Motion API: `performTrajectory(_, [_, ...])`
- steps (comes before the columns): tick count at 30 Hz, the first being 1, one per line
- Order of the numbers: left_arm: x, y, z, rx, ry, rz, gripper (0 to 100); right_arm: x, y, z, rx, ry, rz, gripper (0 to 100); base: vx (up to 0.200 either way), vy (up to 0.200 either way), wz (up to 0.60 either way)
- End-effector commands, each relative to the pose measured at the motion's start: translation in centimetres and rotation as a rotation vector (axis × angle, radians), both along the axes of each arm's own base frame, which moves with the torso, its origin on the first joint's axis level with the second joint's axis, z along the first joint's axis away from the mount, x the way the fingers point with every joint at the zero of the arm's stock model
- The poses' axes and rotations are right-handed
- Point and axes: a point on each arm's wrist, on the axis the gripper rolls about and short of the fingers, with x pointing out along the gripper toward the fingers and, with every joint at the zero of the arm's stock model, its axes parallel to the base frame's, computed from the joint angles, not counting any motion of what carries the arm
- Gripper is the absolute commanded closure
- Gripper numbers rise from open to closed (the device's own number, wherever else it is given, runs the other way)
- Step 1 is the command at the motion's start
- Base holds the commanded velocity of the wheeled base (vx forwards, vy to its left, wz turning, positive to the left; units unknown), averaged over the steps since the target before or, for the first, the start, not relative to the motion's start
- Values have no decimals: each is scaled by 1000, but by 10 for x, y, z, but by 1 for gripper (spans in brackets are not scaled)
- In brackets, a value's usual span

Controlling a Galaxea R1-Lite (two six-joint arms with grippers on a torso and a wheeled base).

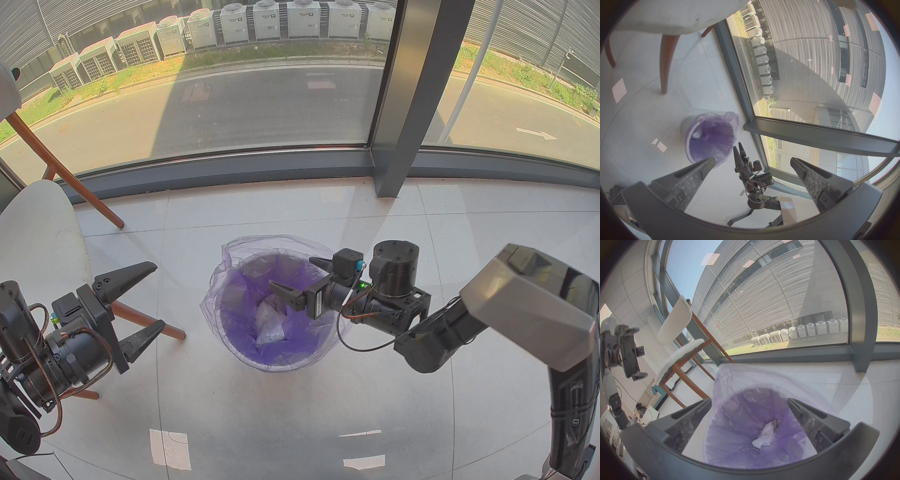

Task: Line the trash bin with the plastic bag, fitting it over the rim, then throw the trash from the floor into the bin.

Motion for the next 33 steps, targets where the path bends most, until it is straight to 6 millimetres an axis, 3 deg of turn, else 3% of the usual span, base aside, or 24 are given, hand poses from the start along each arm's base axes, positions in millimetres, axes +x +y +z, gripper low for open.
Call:
performTrajectory(1, [-25,16,36,-28,-230,54,0,-51,-58,100,42,-46,-58,0,0,0,0])
performTrajectory(6, [-63,33,57,-14,-393,93,0,-130,-129,154,95,-84,-289,0,0,0,0])
performTrajectory(8, [-74,37,57,23,-420,116,0,-151,-153,162,102,-99,-378,0,0,0,0])
performTrajectory(10, [-98,41,44,154,-450,140,0,-190,-200,172,121,-140,-540,0,0,0,0])
performTrajectory(11, [-99,41,43,163,-452,138,0,-192,-202,172,121,-142,-547,0,0,0,0])
performTrajectory(12, [-119,39,32,246,-492,86,0,-221,-229,171,126,-162,-648,0,0,0,0])
performTrajectory(15, [-164,35,18,297,-600,-39,0,-275,-261,157,118,-177,-791,0,0,0,0])
performTrajectory(17, [-179,34,10,299,-622,-99,0,-296,-267,146,110,-175,-821,0,0,0,0])
performTrajectory(20, [-220,31,-23,365,-779,-260,0,-352,-276,110,30,-209,-845,0,0,0,0])
performTrajectory(22, [-220,31,-31,396,-809,-300,0,-362,-277,102,12,-223,-846,0,0,0,0])
performTrajectory(23, [-216,31,-40,503,-883,-288,0,-380,-280,83,0,-238,-846,0,0,0,0])
performTrajectory(24, [-216,31,-40,525,-894,-276,0,-384,-280,78,-1,-241,-848,0,0,0,0])
performTrajectory(25, [-214,32,-44,589,-912,-250,0,-391,-281,59,-15,-228,-847,0,0,0,0])
performTrajectory(26, [-214,32,-44,596,-910,-246,0,-391,-281,56,-13,-225,-852,0,0,0,0])
performTrajectory(28, [-208,34,-55,746,-846,-92,0,-378,-280,28,-14,-207,-902,0,0,0,0])
performTrajectory(31, [-202,40,-71,1023,-689,113,0,-376,-280,19,-71,-129,-887,0,0,0,0])
performTrajectory(33, [-201,43,-71,1072,-605,247,0,-376,-279,16,-77,-111,-846,0,0,0,0])
